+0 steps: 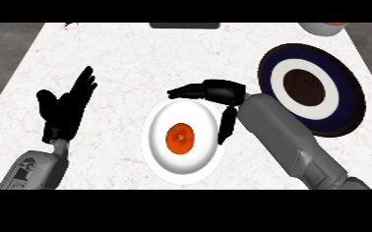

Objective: Pick the squash from the plate and place it in the plate

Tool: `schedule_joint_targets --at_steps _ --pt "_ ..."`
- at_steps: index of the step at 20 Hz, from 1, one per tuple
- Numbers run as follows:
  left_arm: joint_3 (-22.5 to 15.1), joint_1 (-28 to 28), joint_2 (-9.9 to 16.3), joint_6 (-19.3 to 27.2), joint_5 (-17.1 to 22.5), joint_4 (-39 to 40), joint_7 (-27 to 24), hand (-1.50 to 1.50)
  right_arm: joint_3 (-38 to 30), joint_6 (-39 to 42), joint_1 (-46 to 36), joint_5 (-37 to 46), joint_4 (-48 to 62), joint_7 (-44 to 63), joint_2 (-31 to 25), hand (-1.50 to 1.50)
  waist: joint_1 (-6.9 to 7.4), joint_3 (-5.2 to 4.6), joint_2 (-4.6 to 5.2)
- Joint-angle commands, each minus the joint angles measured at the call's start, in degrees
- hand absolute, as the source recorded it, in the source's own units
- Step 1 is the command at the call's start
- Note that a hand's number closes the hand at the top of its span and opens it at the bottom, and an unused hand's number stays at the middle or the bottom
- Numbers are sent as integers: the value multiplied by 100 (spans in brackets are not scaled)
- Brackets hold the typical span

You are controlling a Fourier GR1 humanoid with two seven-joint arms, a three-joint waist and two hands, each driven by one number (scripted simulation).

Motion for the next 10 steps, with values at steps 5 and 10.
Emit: schedule_joint_targets --at_steps 5,10 --pt "231 -20 -71 -109 -117 127 69 0 278 -471 -1 1055 -113 408 278 -150 -70 -2 -14" --pt "275 39 -238 -146 -223 155 -95 0 385 -423 -203 1605 221 568 551 -150 -58 -2 -10"
